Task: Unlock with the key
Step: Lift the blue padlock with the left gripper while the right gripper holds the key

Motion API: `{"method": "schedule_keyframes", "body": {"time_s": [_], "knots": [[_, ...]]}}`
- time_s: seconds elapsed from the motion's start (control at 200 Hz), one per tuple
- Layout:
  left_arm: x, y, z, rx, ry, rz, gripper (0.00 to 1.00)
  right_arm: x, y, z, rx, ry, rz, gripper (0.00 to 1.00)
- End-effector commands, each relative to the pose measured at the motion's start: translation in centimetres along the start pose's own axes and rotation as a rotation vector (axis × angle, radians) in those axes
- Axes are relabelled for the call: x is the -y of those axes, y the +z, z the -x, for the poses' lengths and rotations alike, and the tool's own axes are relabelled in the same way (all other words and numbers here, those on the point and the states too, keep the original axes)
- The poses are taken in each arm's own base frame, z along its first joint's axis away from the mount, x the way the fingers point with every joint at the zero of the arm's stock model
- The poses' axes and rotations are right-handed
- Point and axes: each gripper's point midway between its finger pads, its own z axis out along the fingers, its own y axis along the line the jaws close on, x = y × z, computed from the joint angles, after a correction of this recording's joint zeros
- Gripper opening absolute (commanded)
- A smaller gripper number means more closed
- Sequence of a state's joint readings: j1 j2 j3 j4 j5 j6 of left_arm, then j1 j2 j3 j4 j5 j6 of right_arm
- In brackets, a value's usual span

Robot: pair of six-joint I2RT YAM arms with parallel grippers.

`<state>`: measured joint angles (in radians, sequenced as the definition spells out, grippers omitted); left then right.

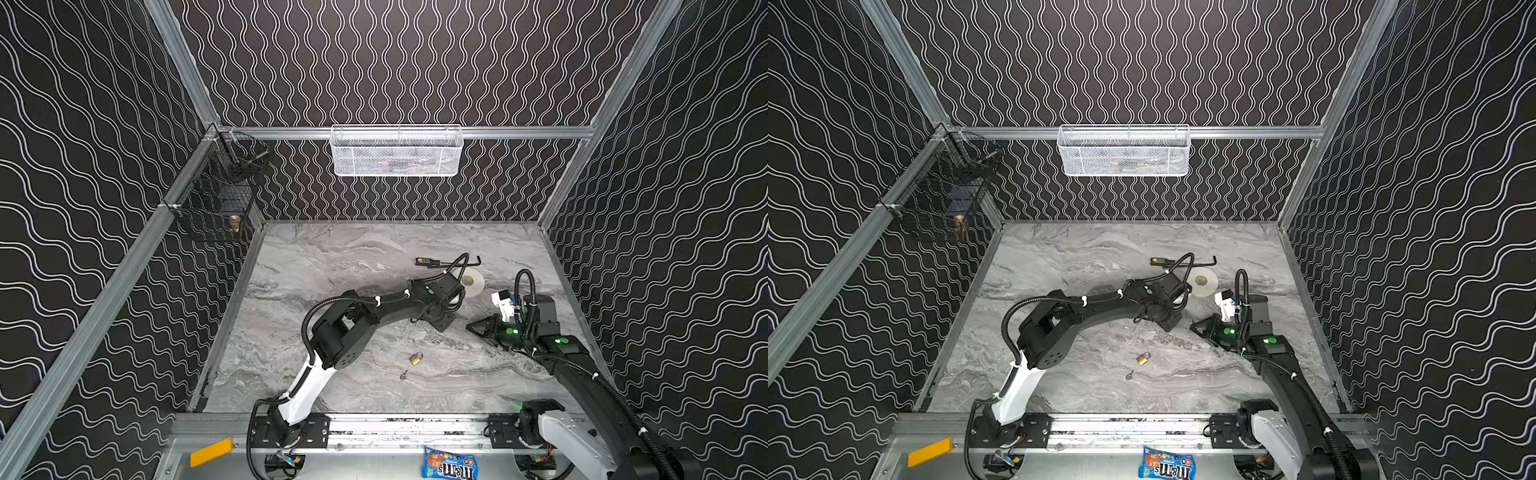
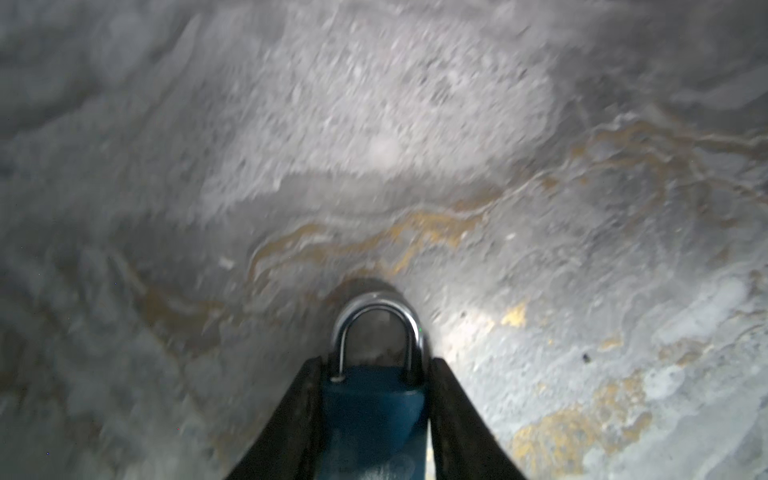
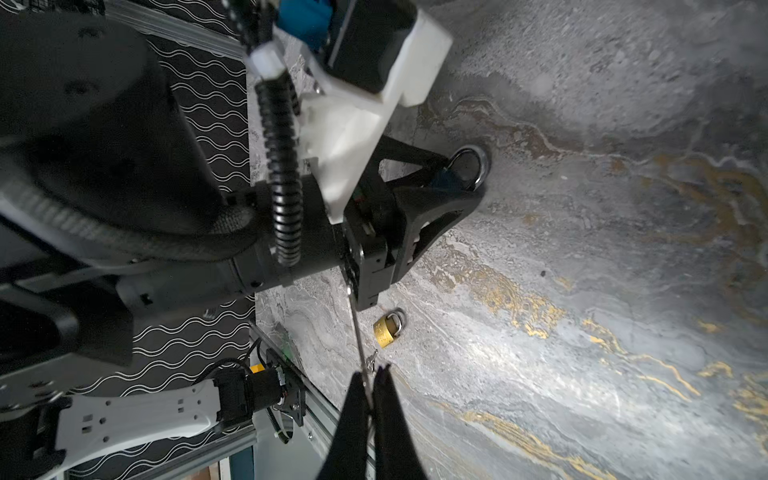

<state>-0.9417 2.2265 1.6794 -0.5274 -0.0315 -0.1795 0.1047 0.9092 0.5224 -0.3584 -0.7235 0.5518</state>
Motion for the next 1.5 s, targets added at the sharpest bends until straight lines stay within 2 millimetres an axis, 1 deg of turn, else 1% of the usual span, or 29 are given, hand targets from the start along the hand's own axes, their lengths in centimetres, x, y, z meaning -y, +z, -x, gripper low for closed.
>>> {"method": "schedule_keyframes", "body": {"time_s": [0.0,0.06,0.185,0.265,0.405,0.586,0.681,0.791,0.936,1.126,1.411,1.496], "knots": [[-1.8,-0.1,-4.3,-0.149,-0.131,0.098,0.36,-0.5,0.0,0.0,-0.016,-0.022,0.017,0.0],[-2.3,-0.3,-5.1,-0.166,-0.176,0.127,0.36,-0.6,0.1,-0.1,-0.027,-0.025,0.027,0.0],[-4.7,-1.4,-6.9,-0.188,-0.306,0.24,0.35,-0.3,0.5,-0.3,-0.051,-0.015,0.025,0.0],[-6.1,-1.9,-8.0,-0.196,-0.394,0.272,0.36,-0.3,0.6,-0.3,-0.057,-0.005,0.029,0.0],[-6.9,-2.7,-9.5,-0.218,-0.51,0.285,0.37,-0.4,0.7,-0.3,-0.065,-0.006,0.036,0.0],[-6.3,-2.8,-10.0,-0.241,-0.565,0.265,0.41,-0.4,0.8,-0.3,-0.069,-0.001,0.039,0.0],[-6.2,-3.0,-10.2,-0.252,-0.592,0.263,0.47,-0.5,0.8,-0.4,-0.075,0.0,0.042,0.0],[-5.9,-3.0,-10.5,-0.265,-0.6,0.25,0.52,-0.6,0.7,-0.3,-0.074,-0.007,0.038,0.0],[-6.1,-3.4,-11.1,-0.276,-0.599,0.264,0.54,-0.8,0.7,0.0,-0.071,-0.015,0.04,0.0],[-5.0,-2.9,-11.1,-0.286,-0.588,0.213,0.54,-0.9,0.8,0.1,-0.074,-0.013,0.05,0.0],[-4.9,-2.3,-11.0,-0.299,-0.577,0.216,0.52,-1.2,0.6,0.2,-0.068,-0.021,0.049,0.0],[-5.0,-2.3,-11.1,-0.303,-0.573,0.223,0.48,-1.0,0.6,0.1,-0.069,-0.023,0.043,0.0]]}}
